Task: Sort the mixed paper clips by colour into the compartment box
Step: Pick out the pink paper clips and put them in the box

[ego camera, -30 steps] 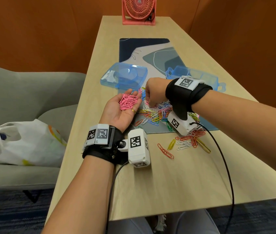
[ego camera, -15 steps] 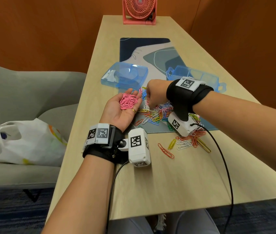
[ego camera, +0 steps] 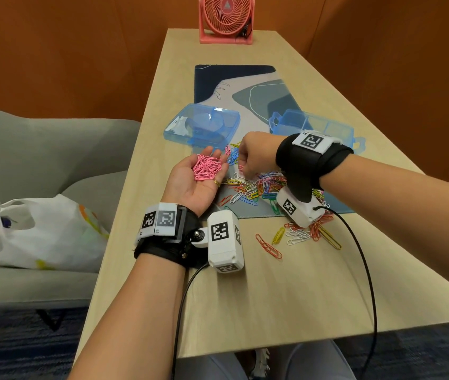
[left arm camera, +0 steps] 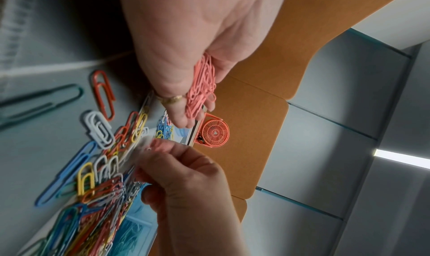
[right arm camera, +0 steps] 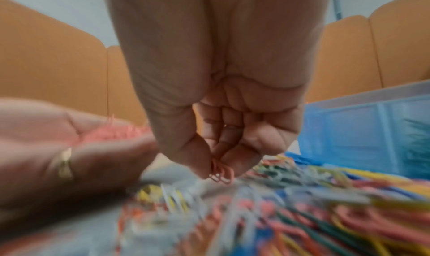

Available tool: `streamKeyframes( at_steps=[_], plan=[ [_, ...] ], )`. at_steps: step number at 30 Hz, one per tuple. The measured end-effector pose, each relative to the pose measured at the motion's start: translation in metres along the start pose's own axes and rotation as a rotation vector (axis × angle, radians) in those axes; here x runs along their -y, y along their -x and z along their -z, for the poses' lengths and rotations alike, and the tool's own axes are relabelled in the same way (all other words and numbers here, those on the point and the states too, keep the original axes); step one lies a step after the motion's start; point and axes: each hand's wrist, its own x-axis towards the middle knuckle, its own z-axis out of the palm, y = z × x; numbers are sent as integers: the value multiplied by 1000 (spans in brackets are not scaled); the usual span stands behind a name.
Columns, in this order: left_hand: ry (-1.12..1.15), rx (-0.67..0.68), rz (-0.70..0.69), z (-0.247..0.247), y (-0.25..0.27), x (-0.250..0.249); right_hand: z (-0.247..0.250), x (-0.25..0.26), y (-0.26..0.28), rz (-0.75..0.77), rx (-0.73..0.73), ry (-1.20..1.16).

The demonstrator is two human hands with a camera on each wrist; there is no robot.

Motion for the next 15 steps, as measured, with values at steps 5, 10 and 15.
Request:
streamKeyframes(
  at_steps=[5, 10, 15],
  plan=[
    [49, 27, -2, -1, 0, -1, 23, 11, 9, 89, -91, -176],
    [123, 141, 27, 0, -1, 4, 30, 42, 21, 249, -81, -203],
    [128, 139, 53, 1, -1, 5, 30, 42, 27, 233, -106, -242]
  ],
)
